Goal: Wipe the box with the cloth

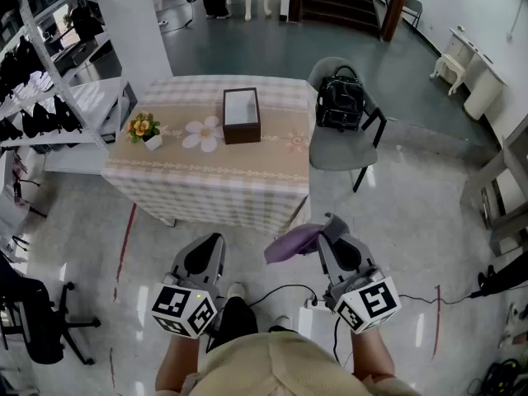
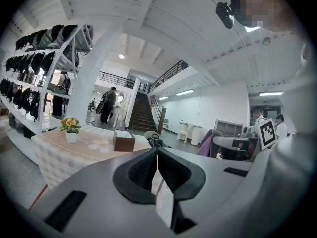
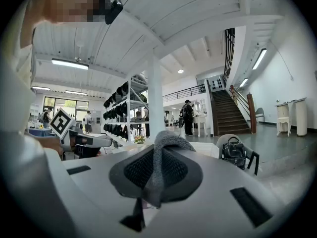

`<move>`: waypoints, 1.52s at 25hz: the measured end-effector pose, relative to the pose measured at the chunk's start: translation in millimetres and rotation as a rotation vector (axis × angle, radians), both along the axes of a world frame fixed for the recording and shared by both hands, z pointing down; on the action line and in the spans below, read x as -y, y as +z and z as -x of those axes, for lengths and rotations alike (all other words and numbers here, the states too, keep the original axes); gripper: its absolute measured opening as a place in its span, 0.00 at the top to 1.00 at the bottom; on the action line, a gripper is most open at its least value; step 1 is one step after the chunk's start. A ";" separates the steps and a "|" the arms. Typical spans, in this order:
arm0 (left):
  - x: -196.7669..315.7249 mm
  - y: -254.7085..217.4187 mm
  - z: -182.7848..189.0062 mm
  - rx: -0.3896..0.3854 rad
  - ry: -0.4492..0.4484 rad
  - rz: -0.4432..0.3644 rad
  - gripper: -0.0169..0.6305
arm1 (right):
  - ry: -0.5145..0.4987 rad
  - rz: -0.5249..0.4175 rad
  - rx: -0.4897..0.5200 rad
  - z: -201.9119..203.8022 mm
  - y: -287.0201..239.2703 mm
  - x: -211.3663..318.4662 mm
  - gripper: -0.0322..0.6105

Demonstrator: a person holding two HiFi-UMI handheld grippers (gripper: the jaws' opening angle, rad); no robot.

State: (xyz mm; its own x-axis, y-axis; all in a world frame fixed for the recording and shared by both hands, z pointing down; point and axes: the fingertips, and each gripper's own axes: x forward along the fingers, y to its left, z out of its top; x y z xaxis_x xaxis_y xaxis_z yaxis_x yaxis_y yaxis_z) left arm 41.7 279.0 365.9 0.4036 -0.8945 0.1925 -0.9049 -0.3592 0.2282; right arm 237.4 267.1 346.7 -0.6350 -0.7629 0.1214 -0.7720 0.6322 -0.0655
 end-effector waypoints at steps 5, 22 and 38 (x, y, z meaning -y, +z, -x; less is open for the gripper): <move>25.8 3.5 22.6 0.006 0.009 0.007 0.94 | 0.019 0.005 -0.015 19.4 1.8 25.8 0.89; 92.1 10.7 61.2 0.017 0.095 0.003 0.94 | 0.120 0.018 0.051 44.3 -8.4 75.2 0.89; 125.2 24.8 118.2 0.095 0.182 0.007 0.93 | 0.194 -0.021 -0.018 87.5 -16.5 142.0 0.89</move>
